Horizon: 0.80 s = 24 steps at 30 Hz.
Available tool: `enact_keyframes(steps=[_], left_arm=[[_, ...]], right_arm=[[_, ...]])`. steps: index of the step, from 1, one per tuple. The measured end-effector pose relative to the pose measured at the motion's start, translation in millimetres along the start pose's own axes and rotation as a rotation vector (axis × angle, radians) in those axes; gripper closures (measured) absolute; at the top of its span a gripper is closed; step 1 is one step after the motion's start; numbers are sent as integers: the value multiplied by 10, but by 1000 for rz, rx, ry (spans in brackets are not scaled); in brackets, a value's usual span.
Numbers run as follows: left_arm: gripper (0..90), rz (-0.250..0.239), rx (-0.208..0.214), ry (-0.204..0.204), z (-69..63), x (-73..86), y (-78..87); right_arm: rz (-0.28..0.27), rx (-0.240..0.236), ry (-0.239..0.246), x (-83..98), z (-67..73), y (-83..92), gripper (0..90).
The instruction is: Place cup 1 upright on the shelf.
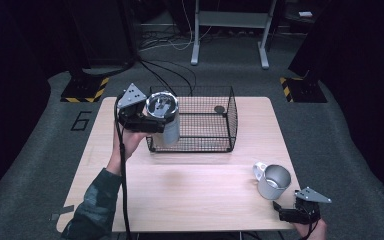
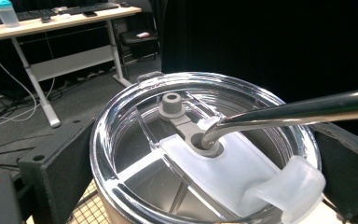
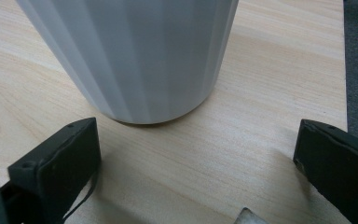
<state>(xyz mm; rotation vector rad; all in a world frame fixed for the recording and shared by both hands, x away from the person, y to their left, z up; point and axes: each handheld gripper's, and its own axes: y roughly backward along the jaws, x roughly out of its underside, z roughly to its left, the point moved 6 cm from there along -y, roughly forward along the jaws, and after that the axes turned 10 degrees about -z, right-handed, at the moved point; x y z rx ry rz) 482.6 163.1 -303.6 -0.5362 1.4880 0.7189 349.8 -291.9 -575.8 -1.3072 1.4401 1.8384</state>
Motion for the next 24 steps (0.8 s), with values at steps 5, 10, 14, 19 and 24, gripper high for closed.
enact_keyframes(steps=[5,10,14,19,24], left_arm=[[39,-1,-14,3,66,-26,-52],[39,1,-33,-8,136,-54,-124],[39,3,-43,-16,164,-77,-179],[39,17,-52,-22,210,-83,-253],[39,26,-70,-15,259,-48,-346]], right_arm=[[0,0,0,0,0,0,2],[0,-1,1,0,-1,0,2],[0,0,1,0,-1,0,2],[0,-1,1,0,0,1,2],[0,-1,1,0,-1,1,2]])
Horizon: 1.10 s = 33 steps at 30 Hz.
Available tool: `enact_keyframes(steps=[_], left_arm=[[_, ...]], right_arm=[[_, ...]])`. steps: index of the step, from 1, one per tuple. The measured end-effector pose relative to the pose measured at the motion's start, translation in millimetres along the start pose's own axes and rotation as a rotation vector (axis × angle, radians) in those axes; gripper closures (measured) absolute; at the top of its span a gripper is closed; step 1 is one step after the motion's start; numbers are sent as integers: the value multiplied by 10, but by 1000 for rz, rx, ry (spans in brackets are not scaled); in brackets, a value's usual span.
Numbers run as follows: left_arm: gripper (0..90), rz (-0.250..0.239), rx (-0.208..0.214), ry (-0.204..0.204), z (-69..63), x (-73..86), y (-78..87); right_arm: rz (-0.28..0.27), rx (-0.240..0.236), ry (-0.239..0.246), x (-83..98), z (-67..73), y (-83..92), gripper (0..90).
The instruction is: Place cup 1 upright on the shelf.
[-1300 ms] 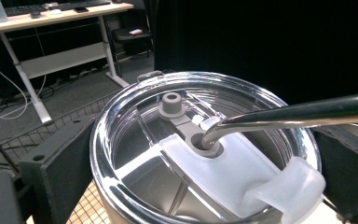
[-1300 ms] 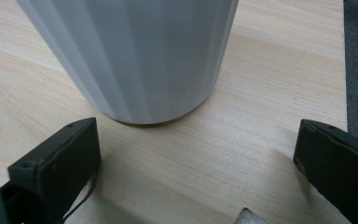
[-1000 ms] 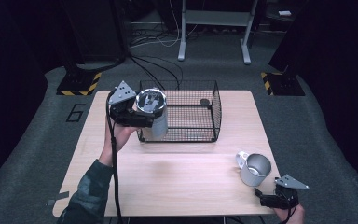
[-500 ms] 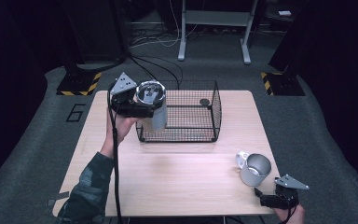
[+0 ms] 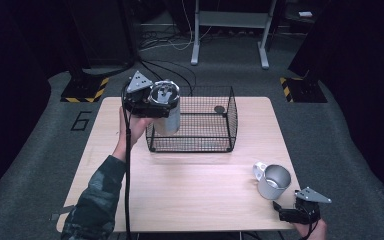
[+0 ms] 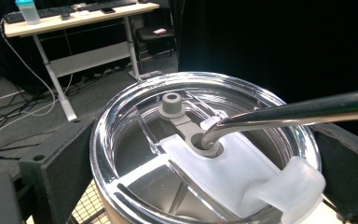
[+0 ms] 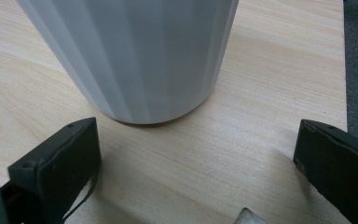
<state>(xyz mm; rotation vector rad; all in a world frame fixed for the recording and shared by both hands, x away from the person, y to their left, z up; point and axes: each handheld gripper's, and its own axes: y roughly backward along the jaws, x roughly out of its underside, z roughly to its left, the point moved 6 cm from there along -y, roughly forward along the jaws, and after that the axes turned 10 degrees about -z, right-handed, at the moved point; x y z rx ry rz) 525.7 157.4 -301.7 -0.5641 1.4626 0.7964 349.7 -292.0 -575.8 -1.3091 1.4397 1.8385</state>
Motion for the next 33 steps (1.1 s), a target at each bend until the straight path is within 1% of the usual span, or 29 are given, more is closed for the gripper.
enact_keyframes(steps=[3,6,9,10,12,13,14,16,17,19,20,21,23,24,25,27,28,29,31,32,33], left_arm=[[39,4,-9,1,39,25,-52],[39,7,-16,14,68,50,-99],[39,15,-28,5,100,75,-147],[39,8,-36,12,107,82,-170],[40,24,-38,3,131,106,-191],[40,19,-49,5,140,113,-212],[40,30,-50,1,152,127,-222],[40,35,-55,0,173,148,-253],[40,30,-61,4,177,152,-267],[40,41,-63,-6,201,169,-281],[40,36,-66,3,205,176,-298],[40,43,-63,-1,213,186,-307],[41,44,-67,5,218,204,-339],[40,54,-62,-3,225,216,-345],[40,57,-58,2,227,228,-361],[40,54,-59,5,235,242,-389],[41,46,-63,11,231,250,-413],[41,54,-62,2,234,260,-421],[41,54,-62,-4,231,276,-453],[41,60,-57,-2,228,287,-465],[41,53,-62,0,227,296,-486]], right_arm=[[0,-1,0,0,-1,0,2],[0,-1,0,0,0,0,2],[0,0,0,0,0,0,2],[0,-1,1,0,0,0,2],[4,1,0,1,2,1,3],[4,1,0,1,2,1,3],[2,1,3,1,0,0,3],[0,-1,-1,0,1,0,2],[-1,0,-2,0,3,-1,2],[0,0,-2,0,2,0,3],[0,1,-2,0,2,-1,3],[3,1,-1,1,2,1,2],[5,1,-1,2,3,1,3],[3,1,-1,1,3,1,2],[0,1,-2,1,2,0,2],[4,1,-1,2,3,1,2],[2,1,3,1,-1,0,2],[2,2,2,1,0,0,2],[2,2,2,1,0,1,2],[2,2,2,1,0,1,3],[2,2,2,1,0,1,2]])
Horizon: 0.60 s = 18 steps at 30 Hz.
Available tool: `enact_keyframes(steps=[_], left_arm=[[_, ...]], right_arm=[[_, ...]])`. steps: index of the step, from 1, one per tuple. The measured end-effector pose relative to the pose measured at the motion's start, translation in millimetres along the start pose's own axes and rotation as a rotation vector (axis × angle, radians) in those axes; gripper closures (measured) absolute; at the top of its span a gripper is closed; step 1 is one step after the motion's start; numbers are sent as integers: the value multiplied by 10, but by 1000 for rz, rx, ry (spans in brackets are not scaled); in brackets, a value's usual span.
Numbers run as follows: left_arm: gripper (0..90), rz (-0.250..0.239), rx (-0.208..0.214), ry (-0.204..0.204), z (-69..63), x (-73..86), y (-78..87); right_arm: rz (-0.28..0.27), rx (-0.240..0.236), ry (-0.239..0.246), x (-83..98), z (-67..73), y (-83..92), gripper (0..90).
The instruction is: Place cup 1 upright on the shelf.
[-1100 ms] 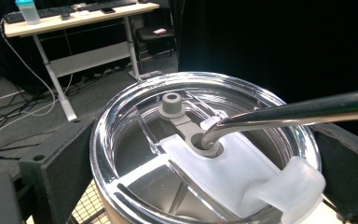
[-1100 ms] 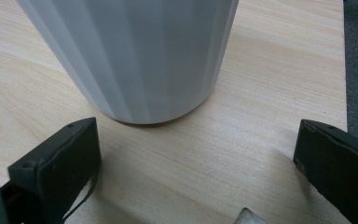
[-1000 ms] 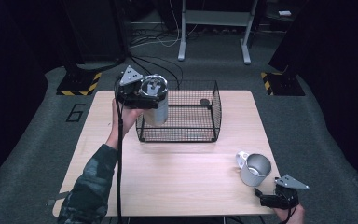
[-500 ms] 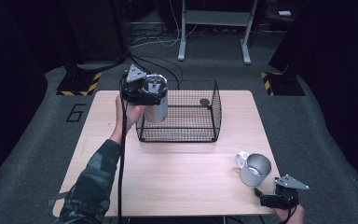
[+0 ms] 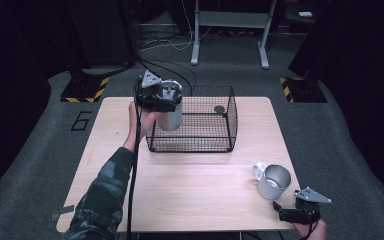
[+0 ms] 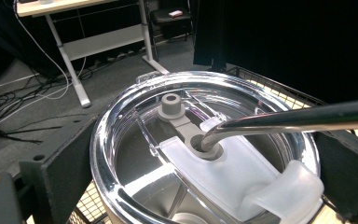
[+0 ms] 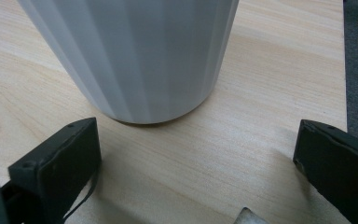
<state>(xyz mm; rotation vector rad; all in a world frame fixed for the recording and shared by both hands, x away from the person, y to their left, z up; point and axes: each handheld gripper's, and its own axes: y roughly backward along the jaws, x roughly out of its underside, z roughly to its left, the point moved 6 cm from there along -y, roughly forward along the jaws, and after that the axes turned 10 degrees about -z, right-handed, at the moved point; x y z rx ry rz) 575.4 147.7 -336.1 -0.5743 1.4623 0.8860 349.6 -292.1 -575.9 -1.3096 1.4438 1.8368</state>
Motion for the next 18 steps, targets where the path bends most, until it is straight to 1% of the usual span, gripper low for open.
enact_keyframes(steps=[3,4,5,7,9,10,12,14,18], left_arm=[[41,6,-2,-2,7,32,-46],[41,5,-6,5,9,50,-65],[41,4,-8,4,13,58,-76],[41,10,-10,7,15,85,-105],[41,14,-14,21,8,112,-132],[41,10,-19,13,14,123,-150],[41,9,-21,13,2,145,-175],[41,20,-21,8,-5,172,-199],[41,24,-27,10,-11,224,-255]], right_arm=[[0,0,1,0,0,1,3],[-1,3,-4,-2,2,-1,2],[-4,10,-10,-3,5,-2,3],[-3,6,-7,-3,4,-2,2],[-4,8,-9,-4,5,-3,2],[-4,9,-10,-3,6,-2,2],[-5,9,-7,-3,4,-3,2],[-4,9,-9,-3,5,-1,2],[-3,8,-6,-2,5,0,2]])
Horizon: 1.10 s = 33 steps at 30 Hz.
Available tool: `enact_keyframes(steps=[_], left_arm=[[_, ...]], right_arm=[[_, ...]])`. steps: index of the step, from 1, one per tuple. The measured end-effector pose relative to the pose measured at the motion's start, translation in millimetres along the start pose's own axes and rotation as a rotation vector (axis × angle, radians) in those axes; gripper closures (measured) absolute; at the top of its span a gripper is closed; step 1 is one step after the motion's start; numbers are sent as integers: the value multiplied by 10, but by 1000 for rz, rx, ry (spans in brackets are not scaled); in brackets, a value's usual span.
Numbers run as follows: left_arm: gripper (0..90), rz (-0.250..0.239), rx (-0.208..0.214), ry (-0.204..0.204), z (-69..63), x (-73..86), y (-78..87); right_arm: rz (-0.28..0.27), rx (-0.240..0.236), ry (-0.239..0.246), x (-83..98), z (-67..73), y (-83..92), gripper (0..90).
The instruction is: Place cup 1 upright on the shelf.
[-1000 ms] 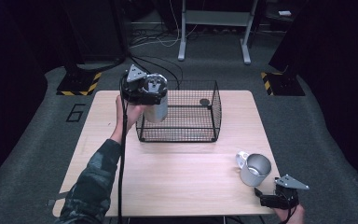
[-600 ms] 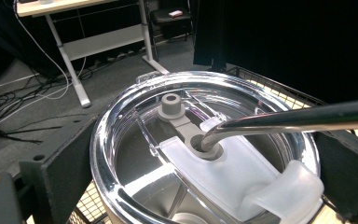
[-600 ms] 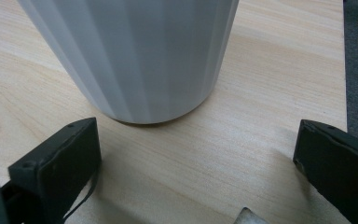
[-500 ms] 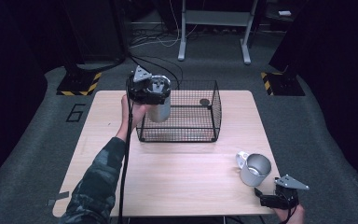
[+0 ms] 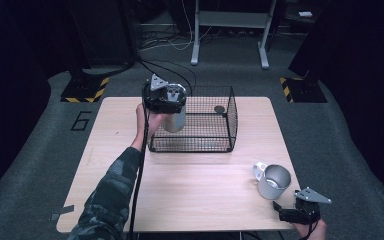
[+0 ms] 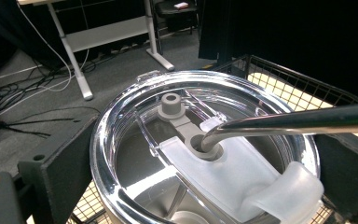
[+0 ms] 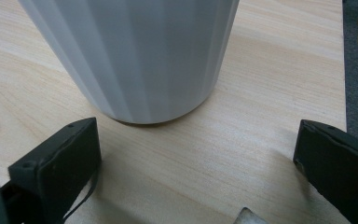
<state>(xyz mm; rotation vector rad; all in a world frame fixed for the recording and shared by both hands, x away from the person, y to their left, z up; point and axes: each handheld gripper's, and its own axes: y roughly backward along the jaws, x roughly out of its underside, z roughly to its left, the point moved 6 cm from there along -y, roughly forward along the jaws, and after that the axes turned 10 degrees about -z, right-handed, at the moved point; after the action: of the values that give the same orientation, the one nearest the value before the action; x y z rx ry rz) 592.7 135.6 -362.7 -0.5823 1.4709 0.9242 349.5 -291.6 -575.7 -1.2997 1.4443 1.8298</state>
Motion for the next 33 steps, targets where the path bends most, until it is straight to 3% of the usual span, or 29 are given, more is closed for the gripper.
enact_keyframes(steps=[14,33], left_arm=[[41,54,-11,18,16,238,-152],[41,89,-50,26,107,417,-274]], right_arm=[[-3,-2,11,1,-3,2,3],[-8,-6,14,0,-4,1,2]])
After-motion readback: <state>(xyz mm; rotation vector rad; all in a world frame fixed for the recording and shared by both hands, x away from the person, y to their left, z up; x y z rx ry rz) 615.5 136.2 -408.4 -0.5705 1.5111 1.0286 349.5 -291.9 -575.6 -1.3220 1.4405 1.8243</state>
